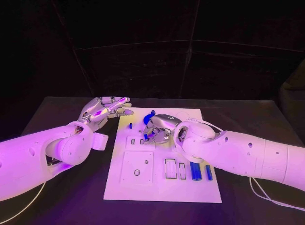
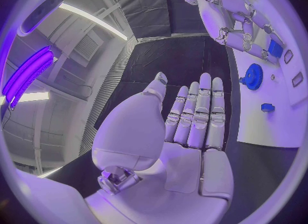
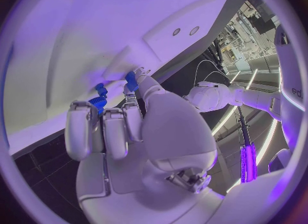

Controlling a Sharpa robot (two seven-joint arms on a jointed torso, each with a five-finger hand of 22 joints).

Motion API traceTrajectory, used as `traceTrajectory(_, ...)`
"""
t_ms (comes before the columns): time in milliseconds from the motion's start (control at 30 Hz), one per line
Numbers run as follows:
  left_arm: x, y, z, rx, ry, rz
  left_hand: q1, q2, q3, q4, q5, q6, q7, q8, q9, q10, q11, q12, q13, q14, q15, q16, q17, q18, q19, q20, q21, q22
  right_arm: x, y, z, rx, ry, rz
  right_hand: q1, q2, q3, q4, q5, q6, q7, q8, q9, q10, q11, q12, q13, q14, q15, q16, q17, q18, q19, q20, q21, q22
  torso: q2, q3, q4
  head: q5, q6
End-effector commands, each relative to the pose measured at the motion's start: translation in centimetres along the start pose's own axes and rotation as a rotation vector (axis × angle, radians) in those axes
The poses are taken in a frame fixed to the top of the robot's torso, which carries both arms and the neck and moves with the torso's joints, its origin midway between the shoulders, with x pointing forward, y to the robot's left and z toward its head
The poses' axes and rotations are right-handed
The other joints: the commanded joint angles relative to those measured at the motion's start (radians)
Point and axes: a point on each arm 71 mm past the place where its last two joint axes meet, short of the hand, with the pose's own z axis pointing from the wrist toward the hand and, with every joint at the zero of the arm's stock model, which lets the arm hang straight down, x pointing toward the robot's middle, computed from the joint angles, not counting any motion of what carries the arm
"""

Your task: Assemble the parts on the task board

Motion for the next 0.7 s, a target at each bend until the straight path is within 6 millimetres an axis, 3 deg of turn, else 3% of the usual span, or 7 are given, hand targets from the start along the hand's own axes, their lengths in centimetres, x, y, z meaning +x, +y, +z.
traceTrajectory(33,0.13,-0.18,0.07,0.012,0.012,-0.002,-0.003,0.005,-0.004,-0.004,-0.006,-0.002,0.004,-0.005,-0.001,-0.007,-0.002,-0.006,-0.001,-0.001,0.006,-0.006,0.001,0.015,0.002,0.003,-0.007,-0.002,0.3,-0.16,-0.14,0.009,0.034,-0.034,-0.001,-0.007,0.006,0.002,0.006,0.021,-0.013,0.006,0.001,-0.003,0.0,-0.005,0.073,0.077,-0.006,-0.003,0.114,-0.005,-0.003,-0.005,-0.003,-0.001,0.0,-0.0008,0.0002,0.002,-0.001)
traceTrajectory(367,0.1,-0.17,0.07,0.011,0.011,-0.001,-0.003,0.005,-0.004,-0.004,-0.006,-0.002,0.004,-0.005,-0.001,-0.007,-0.002,-0.006,-0.001,-0.001,0.006,-0.006,0.001,0.015,0.002,0.003,-0.007,-0.002,0.51,-0.15,-0.32,0.008,0.064,-0.04,-0.012,-0.016,0.008,0.0,0.009,0.022,-0.013,0.005,0.001,-0.004,0.001,-0.006,0.072,0.077,-0.006,-0.004,0.113,-0.005,-0.004,-0.005,-0.004,-0.003,0.0,-0.0014,0.0002,0.003,-0.004)
traceTrajectory(700,0.13,-0.16,0.07,0.011,0.012,-0.002,-0.003,0.005,-0.004,-0.004,-0.006,-0.002,0.004,-0.005,-0.001,-0.007,-0.002,-0.006,-0.001,-0.001,0.006,-0.006,0.001,0.015,0.002,0.003,-0.007,-0.002,0.52,-0.26,-0.35,0.025,0.064,-0.052,-0.044,-0.043,0.006,0.004,0.0,0.001,-0.004,-0.01,-0.003,-0.017,0.007,-0.029,0.055,0.076,-0.002,-0.006,0.108,-0.004,-0.007,-0.002,-0.008,-0.009,0.0,-0.0009,0.0002,0.001,-0.003)
